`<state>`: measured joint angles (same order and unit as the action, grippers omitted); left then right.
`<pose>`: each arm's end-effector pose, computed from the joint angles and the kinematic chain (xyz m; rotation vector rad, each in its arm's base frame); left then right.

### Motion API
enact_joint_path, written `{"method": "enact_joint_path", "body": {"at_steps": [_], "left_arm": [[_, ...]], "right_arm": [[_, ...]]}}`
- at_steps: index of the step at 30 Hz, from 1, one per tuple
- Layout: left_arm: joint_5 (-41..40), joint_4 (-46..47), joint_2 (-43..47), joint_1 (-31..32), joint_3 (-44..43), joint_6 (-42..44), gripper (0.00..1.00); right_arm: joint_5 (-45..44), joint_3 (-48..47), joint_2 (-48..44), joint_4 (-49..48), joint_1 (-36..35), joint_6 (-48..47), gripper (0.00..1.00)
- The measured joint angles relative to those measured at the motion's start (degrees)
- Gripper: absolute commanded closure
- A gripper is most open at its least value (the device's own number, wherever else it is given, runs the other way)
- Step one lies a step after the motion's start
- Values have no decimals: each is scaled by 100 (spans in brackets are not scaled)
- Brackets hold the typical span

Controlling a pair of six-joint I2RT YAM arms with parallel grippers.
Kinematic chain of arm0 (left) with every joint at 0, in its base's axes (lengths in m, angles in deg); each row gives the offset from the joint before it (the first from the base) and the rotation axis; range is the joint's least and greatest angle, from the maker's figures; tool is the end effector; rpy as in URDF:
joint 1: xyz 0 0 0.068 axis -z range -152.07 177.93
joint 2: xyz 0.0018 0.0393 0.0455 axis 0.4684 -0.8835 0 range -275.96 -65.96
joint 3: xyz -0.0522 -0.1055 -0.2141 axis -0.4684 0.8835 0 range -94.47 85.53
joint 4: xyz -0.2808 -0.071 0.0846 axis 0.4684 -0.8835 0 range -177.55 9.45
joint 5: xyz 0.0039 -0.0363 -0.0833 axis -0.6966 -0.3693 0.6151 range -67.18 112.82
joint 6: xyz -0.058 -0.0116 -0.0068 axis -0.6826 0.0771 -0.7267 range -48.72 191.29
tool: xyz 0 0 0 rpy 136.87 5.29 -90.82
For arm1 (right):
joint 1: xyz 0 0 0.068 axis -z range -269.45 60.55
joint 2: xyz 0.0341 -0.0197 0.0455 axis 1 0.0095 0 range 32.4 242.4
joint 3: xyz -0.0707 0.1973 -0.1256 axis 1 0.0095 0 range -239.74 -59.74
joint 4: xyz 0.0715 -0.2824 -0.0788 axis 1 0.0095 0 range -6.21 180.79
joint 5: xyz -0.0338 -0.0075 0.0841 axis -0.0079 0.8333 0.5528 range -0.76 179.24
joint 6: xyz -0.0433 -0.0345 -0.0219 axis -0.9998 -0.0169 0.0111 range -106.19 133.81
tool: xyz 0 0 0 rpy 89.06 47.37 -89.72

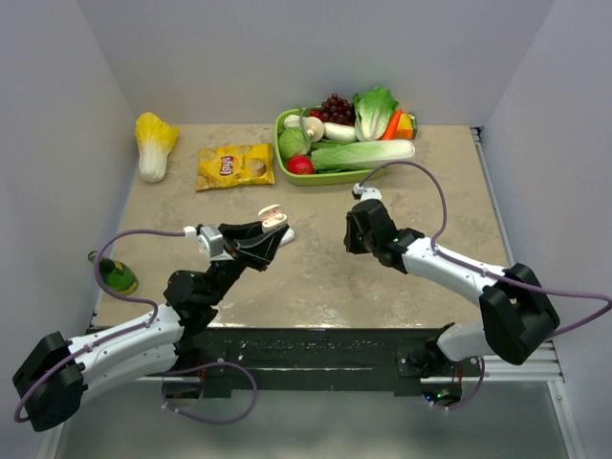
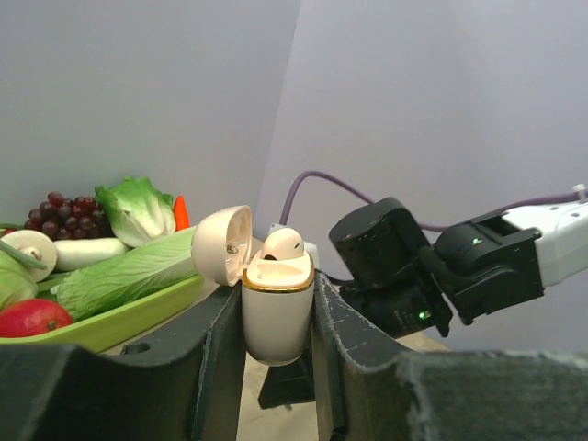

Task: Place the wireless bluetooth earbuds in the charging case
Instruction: Place the earbud at the center of the board.

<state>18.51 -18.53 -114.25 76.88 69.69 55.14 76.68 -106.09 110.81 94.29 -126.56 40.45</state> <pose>0.1608 -0.1797 0.2428 0.2433 1.0792 -0.9847 0.2724 0.1942 0.1624 -0.0996 2.3110 0.3201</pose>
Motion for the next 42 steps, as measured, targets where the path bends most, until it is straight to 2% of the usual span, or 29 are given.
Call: {"method": "enact_joint_path", "body": {"at_steps": [12,15,16,21,33,42], "left_arm": [[-105,15,219,24,420,-387,100],[-107,7,179,24,444,-446,100],[-107,9,177,24,444,-452,100],[-107,9,179,26,444,-494,100],[-103,-17,177,26,444,-494,100],[-85,-42,133,26,444,-514,100]], "right_arm": [[72,0,916,-286,0,131,100],[70,0,1099,-284,0,129,88],[66,0,1134,-282,0,129,80],[39,0,1233,-275,0,122,69],[26,-4,1233,-175,0,92,56],[28,-713,1276,640,0,-221,55]]}}
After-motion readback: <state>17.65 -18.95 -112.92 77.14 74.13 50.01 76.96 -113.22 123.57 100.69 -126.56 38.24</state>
